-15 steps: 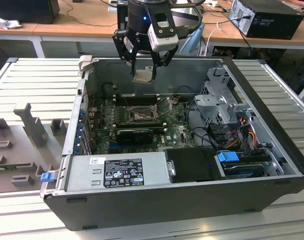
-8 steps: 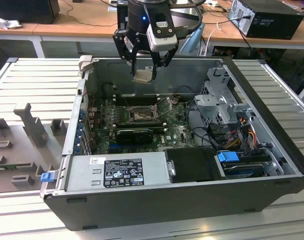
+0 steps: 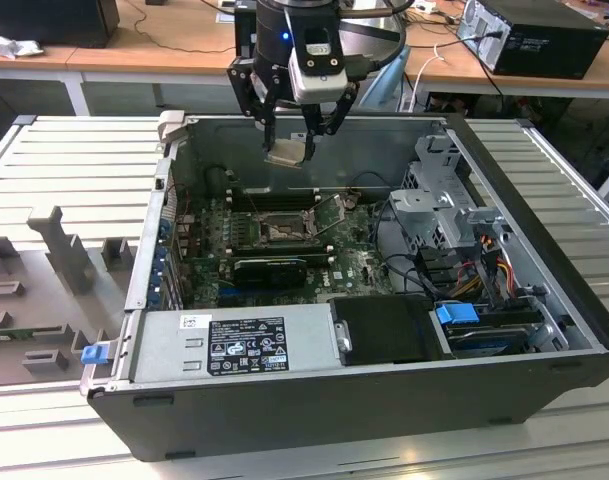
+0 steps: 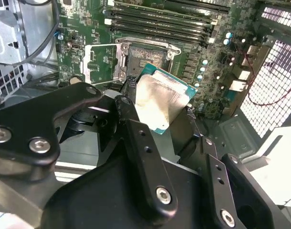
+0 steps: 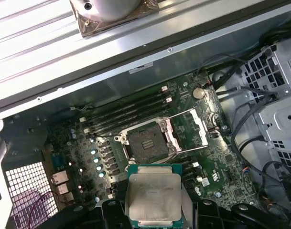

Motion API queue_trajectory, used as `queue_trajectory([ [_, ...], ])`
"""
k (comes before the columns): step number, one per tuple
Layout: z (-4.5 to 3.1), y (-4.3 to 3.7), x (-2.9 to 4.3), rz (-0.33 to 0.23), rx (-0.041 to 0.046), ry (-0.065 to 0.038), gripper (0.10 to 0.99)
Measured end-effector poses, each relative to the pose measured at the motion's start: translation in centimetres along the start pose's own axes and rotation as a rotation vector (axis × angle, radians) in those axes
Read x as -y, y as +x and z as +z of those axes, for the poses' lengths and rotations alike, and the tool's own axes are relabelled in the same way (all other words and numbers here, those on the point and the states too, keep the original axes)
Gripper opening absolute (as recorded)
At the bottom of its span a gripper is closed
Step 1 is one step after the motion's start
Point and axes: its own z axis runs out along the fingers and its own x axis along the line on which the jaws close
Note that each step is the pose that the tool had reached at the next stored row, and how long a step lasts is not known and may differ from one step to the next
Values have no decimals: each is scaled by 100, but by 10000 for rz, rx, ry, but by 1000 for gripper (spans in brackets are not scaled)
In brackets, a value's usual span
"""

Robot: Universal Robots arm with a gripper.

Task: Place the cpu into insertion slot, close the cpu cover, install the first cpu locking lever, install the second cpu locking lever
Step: 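Place the cpu into insertion slot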

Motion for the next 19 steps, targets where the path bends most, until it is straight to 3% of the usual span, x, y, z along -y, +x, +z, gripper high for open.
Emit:
queue_trajectory([
  [15, 0, 0, 0, 1087, 94, -24, 525],
  [19, 0, 0, 0, 1631, 141, -37, 525],
])
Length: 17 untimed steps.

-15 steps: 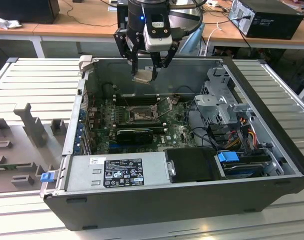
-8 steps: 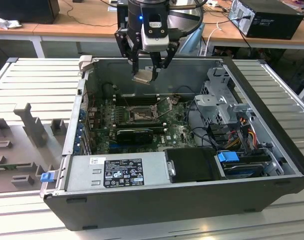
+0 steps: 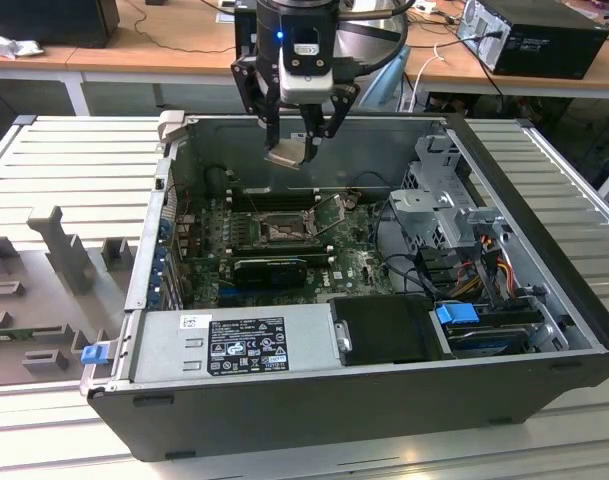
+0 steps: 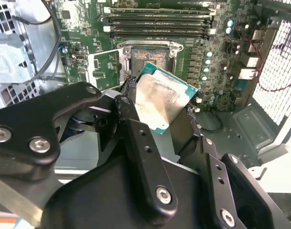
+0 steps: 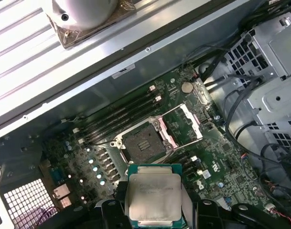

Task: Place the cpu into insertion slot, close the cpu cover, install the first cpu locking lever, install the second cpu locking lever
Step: 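Place the cpu into insertion slot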

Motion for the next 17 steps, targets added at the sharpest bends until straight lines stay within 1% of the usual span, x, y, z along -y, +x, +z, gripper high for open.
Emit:
queue_trajectory([
  [4, 2, 0, 0, 631, 54, -14, 525],
  [5, 3, 0, 0, 951, 82, -21, 525],
  [9, 5, -1, 0, 1382, 127, -20, 525],
  [12, 7, -1, 0, 1884, 178, -20, 525],
  [17, 10, -1, 0, 2460, 228, -32, 525],
])
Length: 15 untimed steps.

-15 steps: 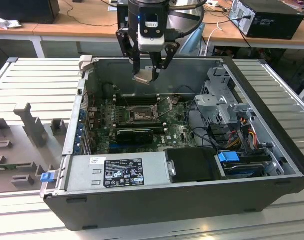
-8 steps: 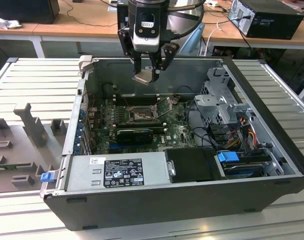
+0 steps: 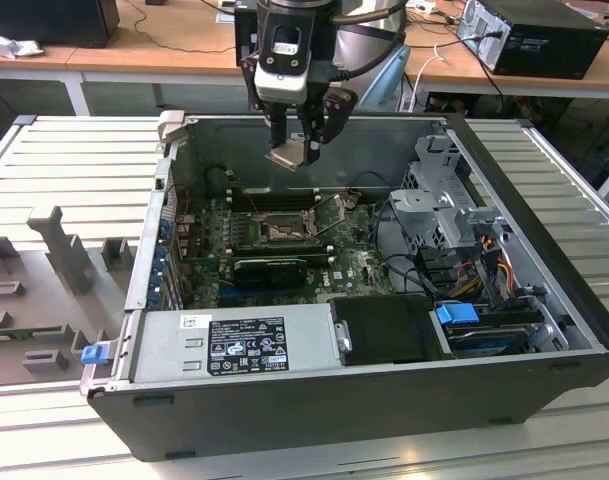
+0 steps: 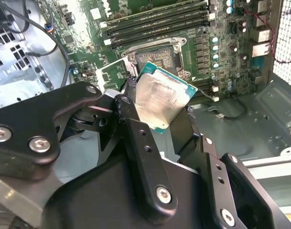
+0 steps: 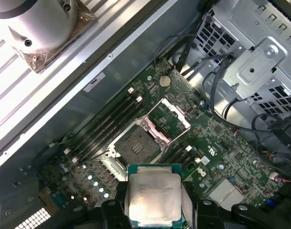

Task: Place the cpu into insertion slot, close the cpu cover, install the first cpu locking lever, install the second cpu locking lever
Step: 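Place the cpu into insertion slot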

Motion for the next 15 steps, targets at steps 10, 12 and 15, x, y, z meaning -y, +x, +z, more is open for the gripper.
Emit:
queue_trajectory([
  [10, 7, 0, 0, 934, 77, -20, 525],
  [12, 9, 0, 1, 1034, 85, -23, 525],
  [15, 12, 0, 1, 1416, 121, -29, 525],
])
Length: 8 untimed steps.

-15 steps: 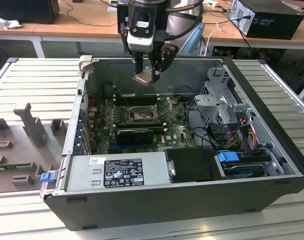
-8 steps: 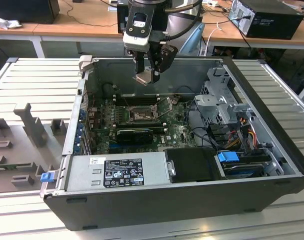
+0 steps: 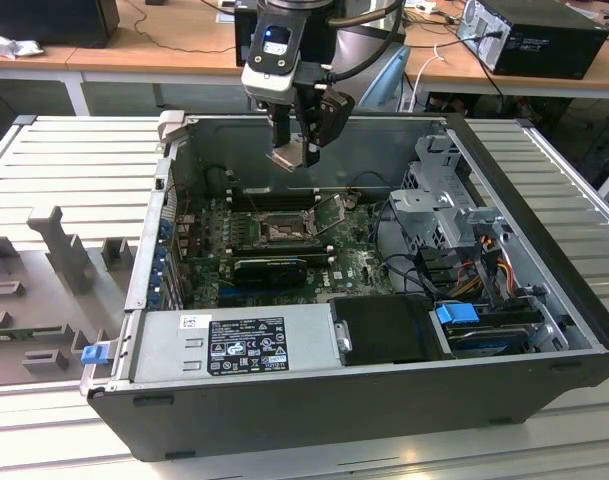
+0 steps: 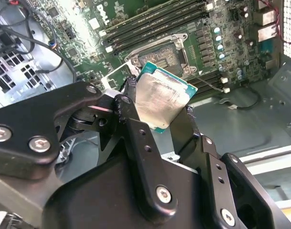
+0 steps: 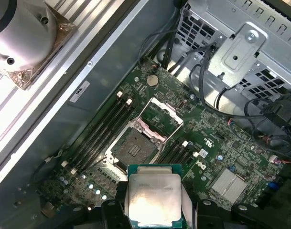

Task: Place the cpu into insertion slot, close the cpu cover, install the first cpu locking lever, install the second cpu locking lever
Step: 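Place the cpu into insertion slot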

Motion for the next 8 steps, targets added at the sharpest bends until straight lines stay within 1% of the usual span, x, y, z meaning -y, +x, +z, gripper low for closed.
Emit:
queue_trajectory([
  [2, 3, 0, 0, 344, 30, -6, 525],
  [5, 5, 0, 0, 649, 55, -12, 525],
  [7, 7, 0, 0, 1053, 90, -20, 525],
  [8, 8, 0, 0, 1141, 97, -22, 525],
])
